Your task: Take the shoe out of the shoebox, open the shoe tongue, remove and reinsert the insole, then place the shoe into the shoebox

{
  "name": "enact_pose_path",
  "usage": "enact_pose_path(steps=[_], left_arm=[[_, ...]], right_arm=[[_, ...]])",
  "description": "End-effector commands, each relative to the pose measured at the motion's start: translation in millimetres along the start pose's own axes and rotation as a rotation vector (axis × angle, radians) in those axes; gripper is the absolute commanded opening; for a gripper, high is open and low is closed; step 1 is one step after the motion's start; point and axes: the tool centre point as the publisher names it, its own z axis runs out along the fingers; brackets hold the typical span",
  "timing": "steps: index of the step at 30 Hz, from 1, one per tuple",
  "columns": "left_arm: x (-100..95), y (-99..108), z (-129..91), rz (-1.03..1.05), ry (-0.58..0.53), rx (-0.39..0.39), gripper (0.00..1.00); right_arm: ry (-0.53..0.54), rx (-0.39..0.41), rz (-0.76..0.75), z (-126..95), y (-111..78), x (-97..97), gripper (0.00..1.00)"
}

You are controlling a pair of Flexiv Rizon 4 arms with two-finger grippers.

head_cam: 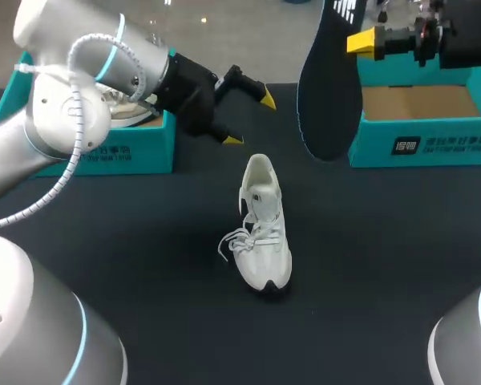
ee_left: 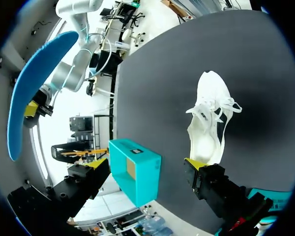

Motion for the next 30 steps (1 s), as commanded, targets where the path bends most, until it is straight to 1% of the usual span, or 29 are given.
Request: enact_pose_path(steps=[1, 5, 6, 9, 11, 13, 16, 21, 24, 28, 30], left_arm=[[-2.8, -10.6, -11.4, 0.026, -0.192, 0.001, 1.0], [-12.8, -17.3, -20.2, 0.063, -0.287, -0.012, 1.0], [-14.0, -17.9, -21.3, 0.068, -0.295, -0.013, 1.0], [-17.7, -19.3, -26.4, 0.091, -0.342, -0.034, 1.0], [-18.9, -20.6, -31.4, 0.102, -0.372, -0.038, 1.0], [-19.2, -22.1, -35.3, 0.112, -0.396, -0.049, 1.0], [-19.1, -25.4, -41.5, 0.125, -0.445, -0.057, 1.0], [-21.0, -27.7, -45.5, 0.147, -0.523, -0.06, 1.0], [-25.3, -31.4, -45.1, 0.166, -0.563, -0.055, 1.0], [-32.1, -36.4, -45.9, 0.177, -0.615, -0.041, 1.0], [-35.5, -39.1, -45.0, 0.184, -0.635, -0.035, 1.0]], right_arm=[[0.017, 0.016, 0.054, 16.8, 10.7, -20.3, 0.0], [0.016, 0.027, 0.113, 24.7, 16.7, -31.9, 0.0], [0.017, 0.021, 0.128, 26.5, 17.8, -35.0, 0.0], [-0.003, 0.047, 0.169, 29.5, 19.1, -48.2, 0.0], [0.004, 0.03, 0.212, 30.8, 20.4, -55.9, 0.0], [-0.004, 0.072, 0.24, 33.1, 16.6, -64.8, 0.0], [-0.021, 0.082, 0.279, 33.7, 13.6, -74.6, 0.0], [-0.044, 0.116, 0.33, 40.6, 7.7, -84.6, 0.0], [-0.041, 0.137, 0.364, 48.8, 4.3, -85.8, 0.0], [-0.04, 0.173, 0.401, 60.9, 4.3, -88.1, 0.0], [-0.058, 0.183, 0.404, 65.6, 5.1, -90.3, 0.0]])
